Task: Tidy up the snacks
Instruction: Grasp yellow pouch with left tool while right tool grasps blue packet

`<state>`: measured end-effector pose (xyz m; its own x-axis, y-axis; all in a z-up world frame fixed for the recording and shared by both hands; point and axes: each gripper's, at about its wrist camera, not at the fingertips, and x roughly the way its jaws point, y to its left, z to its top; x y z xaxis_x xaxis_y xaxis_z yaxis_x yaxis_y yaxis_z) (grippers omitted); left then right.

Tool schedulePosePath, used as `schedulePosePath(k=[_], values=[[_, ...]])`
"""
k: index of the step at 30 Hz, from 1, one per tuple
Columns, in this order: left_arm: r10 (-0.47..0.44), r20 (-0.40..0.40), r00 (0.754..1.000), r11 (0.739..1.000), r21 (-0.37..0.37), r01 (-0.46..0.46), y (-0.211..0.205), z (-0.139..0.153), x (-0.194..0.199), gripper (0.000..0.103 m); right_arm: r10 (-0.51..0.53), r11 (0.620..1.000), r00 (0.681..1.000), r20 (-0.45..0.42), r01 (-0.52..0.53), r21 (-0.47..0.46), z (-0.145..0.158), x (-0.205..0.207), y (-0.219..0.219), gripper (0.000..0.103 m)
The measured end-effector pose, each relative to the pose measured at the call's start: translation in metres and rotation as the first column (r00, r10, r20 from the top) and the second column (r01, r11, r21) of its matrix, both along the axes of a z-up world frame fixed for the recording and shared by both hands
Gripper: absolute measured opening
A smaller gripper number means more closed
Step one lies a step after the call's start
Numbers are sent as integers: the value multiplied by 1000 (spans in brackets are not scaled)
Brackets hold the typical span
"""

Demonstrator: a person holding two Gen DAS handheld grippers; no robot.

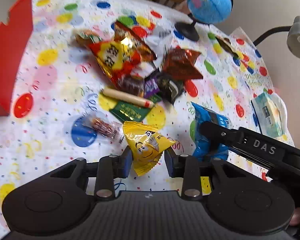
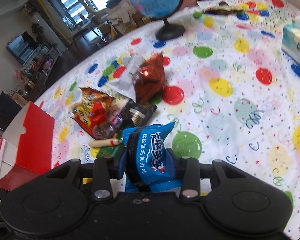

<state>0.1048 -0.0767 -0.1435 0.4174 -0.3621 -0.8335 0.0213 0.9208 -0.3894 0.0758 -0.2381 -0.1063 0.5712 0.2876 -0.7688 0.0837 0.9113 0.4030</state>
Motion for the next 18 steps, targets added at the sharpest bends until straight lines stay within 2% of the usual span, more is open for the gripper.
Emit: schedulePosePath(k=[6,13,18], values=[[63,99,993,994,81,-71,14,31,-12,33,43,999,996,82,-42,-17,28,-8,18,38],[115,209,971,961,223,-162,36,70,-23,33,160,986,971,177,-149,-74,60,-12,54,38],[155,258,954,943,248,-221,61,91,-31,34,243,969,943,227,-223,-108,76,-11,86,38]])
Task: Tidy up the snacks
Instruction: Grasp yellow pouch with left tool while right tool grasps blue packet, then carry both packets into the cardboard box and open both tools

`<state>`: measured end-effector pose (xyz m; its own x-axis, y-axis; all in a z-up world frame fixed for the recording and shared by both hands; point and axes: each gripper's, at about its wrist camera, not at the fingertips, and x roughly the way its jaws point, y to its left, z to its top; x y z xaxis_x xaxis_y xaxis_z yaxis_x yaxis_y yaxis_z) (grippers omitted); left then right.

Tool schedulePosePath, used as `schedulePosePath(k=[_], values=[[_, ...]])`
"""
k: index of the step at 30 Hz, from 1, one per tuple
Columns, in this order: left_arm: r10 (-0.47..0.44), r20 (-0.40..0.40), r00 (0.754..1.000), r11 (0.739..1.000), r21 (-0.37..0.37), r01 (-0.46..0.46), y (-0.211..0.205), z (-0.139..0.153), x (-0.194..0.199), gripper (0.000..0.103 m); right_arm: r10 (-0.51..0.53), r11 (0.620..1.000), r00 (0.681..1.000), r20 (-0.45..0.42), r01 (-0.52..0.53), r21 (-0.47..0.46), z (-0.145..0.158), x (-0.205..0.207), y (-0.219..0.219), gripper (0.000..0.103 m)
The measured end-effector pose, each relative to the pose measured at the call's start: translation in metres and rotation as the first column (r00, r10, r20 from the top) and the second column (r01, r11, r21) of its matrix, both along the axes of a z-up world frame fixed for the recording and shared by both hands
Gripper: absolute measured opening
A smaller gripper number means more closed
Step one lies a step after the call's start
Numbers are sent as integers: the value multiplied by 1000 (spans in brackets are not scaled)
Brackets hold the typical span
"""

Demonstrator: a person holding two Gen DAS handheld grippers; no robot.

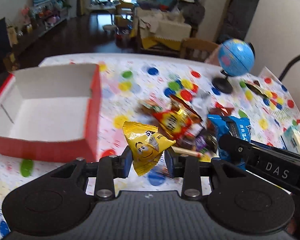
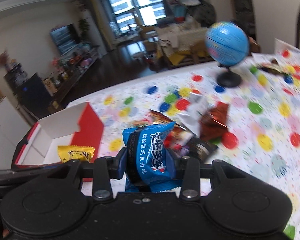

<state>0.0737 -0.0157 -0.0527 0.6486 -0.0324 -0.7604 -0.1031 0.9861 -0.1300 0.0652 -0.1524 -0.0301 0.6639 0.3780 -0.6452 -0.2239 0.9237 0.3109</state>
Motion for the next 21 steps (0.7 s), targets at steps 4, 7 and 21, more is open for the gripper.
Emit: schedulePosePath(k=[4,7,21], values=[[29,14,999,1000,6,-29,23,10,-1,34,40,999,999,34,-39,-13,11,3,24,38],[45,25,999,999,11,-45,40,16,1,34,74,997,996,55,-72,-26,18,6,44,38],[109,22,994,993,39,-110,149,26,20,34,186,980,980,75,-179,-90,28,29,154,38]])
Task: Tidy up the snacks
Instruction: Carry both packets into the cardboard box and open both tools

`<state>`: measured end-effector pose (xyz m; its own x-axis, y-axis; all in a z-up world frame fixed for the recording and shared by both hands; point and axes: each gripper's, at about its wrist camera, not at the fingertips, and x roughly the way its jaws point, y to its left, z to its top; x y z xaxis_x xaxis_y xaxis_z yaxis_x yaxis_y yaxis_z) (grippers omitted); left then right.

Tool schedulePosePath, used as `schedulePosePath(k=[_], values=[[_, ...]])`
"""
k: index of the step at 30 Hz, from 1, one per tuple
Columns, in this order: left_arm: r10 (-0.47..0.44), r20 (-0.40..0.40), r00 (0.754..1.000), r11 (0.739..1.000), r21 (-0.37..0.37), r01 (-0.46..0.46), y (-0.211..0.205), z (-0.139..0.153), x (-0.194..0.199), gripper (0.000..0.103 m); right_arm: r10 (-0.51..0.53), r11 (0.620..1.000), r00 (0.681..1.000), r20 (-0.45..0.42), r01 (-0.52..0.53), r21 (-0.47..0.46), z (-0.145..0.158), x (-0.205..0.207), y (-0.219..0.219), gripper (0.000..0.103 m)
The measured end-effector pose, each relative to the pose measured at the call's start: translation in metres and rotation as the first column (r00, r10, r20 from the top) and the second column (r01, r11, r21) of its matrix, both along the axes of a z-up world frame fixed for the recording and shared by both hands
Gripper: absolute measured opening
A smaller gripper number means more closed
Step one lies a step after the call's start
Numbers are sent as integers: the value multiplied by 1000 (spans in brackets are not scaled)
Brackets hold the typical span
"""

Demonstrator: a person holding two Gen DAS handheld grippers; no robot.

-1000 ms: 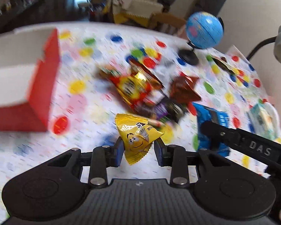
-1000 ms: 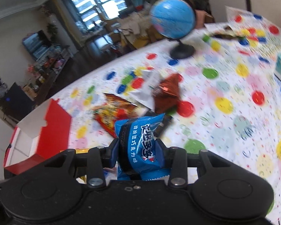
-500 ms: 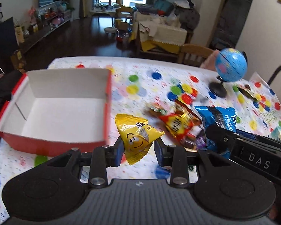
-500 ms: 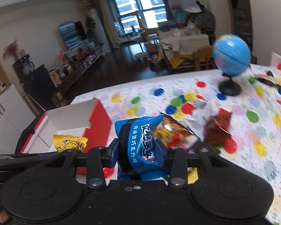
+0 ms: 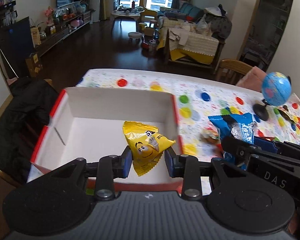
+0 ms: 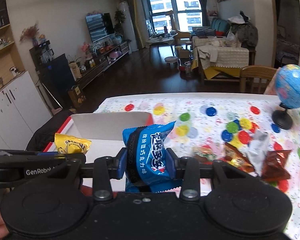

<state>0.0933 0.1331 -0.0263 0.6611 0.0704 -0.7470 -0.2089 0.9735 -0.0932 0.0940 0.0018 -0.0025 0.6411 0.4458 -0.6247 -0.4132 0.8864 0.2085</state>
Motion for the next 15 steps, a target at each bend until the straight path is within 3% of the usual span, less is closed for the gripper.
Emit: schedulePosePath(k=[15], values=[[2,-104,995,999,42,3,96,-37,41,34,5,998,997,-83,-10,-60,-36,28,101,38]])
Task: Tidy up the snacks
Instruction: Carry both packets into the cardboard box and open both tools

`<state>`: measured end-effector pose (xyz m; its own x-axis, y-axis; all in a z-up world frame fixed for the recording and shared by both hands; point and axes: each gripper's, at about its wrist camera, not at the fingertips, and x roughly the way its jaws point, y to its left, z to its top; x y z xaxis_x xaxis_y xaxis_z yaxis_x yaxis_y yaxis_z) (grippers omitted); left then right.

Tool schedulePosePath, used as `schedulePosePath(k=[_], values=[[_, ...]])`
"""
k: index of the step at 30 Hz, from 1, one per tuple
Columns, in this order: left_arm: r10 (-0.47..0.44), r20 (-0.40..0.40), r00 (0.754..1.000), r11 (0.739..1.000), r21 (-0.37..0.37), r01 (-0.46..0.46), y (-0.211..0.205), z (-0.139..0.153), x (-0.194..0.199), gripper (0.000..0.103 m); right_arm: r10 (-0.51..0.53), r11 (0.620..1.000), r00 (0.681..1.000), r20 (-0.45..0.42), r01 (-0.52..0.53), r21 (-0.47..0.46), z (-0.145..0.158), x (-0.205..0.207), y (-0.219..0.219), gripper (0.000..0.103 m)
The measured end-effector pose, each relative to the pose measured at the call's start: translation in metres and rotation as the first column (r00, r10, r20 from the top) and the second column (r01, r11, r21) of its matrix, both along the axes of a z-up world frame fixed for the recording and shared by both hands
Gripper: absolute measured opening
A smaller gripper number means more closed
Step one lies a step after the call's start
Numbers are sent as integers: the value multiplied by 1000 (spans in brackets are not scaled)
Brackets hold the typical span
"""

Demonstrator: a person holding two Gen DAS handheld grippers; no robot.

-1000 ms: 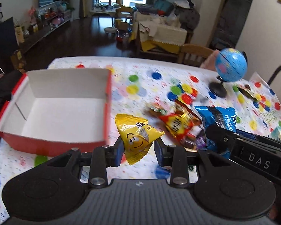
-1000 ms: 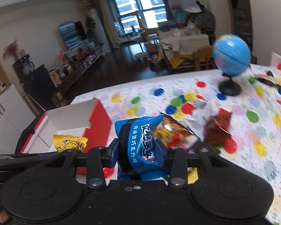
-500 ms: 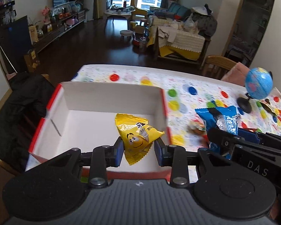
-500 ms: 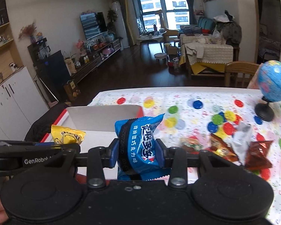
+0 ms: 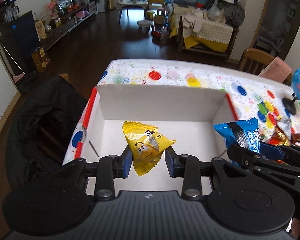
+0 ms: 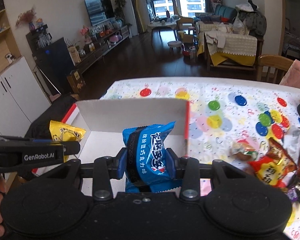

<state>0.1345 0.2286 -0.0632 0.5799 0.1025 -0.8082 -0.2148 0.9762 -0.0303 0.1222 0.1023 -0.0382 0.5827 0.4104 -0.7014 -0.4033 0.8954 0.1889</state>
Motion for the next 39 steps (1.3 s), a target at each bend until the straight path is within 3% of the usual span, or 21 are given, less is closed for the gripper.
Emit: schedulePosePath(k=[12,26,31,34,39], values=[[-76,-140,987,997,-2,76,26,-50,26,34,-3,997,997,-75,-3,-79,-39,8,46,38],[-126,-180,976,992,7,129,27,-69,30,36,-47,991,993,-112,32,-133,-58,6,59,41],[-133,-168,977,991,-7,134,28,-68,28,44,-46,991,994,-103,33,-127,-56,4,58,42],[-132,-152,980,991,-17,131,30,-63,25,54,-46,993,995,-94,35,-115,-52,2,56,46],[-140,-111,984,990,-39,136,31,-51,17,60,-63,994,995,-74,56,-90,-43,-4,49,56]])
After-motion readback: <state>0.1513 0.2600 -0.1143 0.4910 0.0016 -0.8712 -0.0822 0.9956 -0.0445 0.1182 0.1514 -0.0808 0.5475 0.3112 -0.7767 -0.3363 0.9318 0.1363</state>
